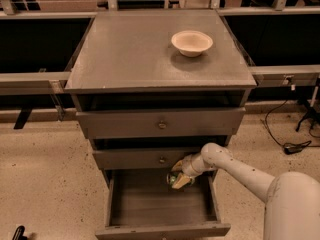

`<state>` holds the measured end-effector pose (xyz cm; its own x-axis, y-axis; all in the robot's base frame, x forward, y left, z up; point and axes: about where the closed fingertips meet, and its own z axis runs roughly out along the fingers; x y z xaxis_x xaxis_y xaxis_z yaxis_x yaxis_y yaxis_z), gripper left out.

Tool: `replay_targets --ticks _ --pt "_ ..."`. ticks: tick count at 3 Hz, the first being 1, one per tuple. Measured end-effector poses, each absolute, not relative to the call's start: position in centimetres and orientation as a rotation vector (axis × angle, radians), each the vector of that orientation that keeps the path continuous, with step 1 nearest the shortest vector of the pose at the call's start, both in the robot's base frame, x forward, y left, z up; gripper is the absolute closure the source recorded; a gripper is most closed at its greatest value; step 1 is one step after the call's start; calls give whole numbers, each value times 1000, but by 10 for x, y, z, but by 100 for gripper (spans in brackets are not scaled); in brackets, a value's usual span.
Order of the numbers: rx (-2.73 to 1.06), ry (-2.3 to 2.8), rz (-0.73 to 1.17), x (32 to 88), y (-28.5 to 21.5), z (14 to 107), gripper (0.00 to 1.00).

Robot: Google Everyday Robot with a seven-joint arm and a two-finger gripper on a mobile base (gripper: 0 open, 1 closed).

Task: Pick green can from bottom drawer and place on counter

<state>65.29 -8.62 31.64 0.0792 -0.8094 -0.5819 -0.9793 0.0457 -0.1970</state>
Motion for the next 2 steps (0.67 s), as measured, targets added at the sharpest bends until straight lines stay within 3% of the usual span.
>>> replay_targets --ticks 2 --pt "-1803 1692 364 656 -81 342 100"
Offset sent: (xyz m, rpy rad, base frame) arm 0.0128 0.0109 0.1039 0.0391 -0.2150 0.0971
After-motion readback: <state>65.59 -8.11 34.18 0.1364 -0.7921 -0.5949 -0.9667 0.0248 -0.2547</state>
